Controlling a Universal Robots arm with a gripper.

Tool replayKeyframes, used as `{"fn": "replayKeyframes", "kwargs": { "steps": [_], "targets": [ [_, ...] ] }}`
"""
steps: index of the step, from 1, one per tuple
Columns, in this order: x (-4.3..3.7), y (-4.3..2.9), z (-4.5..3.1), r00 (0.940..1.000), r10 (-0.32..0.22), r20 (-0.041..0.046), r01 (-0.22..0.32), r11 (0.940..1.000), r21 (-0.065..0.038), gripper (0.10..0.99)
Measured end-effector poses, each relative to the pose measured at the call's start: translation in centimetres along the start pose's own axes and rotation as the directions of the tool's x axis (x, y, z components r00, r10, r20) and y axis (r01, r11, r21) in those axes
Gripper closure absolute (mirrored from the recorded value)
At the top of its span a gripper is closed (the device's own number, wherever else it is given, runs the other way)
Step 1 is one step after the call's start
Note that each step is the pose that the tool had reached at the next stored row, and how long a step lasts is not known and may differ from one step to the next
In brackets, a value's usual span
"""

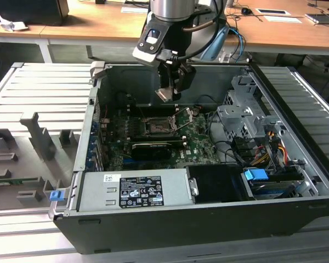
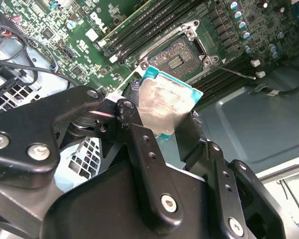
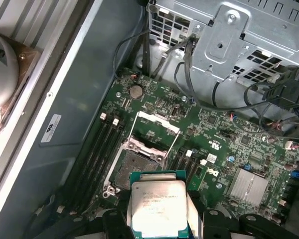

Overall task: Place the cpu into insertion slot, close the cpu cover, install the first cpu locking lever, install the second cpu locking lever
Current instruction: 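Place the cpu into insertion slot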

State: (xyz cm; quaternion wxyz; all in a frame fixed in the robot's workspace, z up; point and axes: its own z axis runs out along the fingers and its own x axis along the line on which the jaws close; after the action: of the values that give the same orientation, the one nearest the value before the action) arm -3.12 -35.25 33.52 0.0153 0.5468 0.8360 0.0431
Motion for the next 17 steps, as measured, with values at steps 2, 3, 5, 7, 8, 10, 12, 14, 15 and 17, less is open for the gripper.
{"fn": "replayKeyframes", "kwargs": {
  "steps": [2,3,5,7,8,10,12,14,15,17],
  "targets": [
    [0.00,0.00,0.01,1.0000,0.007,0.0006,-0.007,1.0000,0.000,0.557],
    [0.00,0.00,0.02,0.9999,0.011,0.0010,-0.011,0.9999,0.000,0.557],
    [0.00,0.00,0.04,0.9998,0.018,0.0016,-0.018,0.9998,0.000,0.557],
    [0.00,0.00,0.05,0.9997,0.023,0.0021,-0.023,0.9997,0.000,0.557],
    [0.00,-0.01,0.06,0.9996,0.028,0.0026,-0.028,0.9996,-0.001,0.557],
    [0.00,-0.01,0.07,0.9994,0.034,0.0031,-0.034,0.9994,-0.001,0.557],
    [0.00,-0.01,0.10,0.9989,0.047,0.0042,-0.047,0.9989,-0.001,0.557],
    [0.00,-0.01,0.12,0.9979,0.065,0.0057,-0.065,0.9979,-0.002,0.557],
    [0.00,-0.01,0.12,0.9973,0.073,0.0064,-0.073,0.9973,-0.002,0.557],
    [0.00,-0.01,0.15,0.9939,0.110,0.0097,-0.110,0.9939,-0.003,0.557]
  ]
}}
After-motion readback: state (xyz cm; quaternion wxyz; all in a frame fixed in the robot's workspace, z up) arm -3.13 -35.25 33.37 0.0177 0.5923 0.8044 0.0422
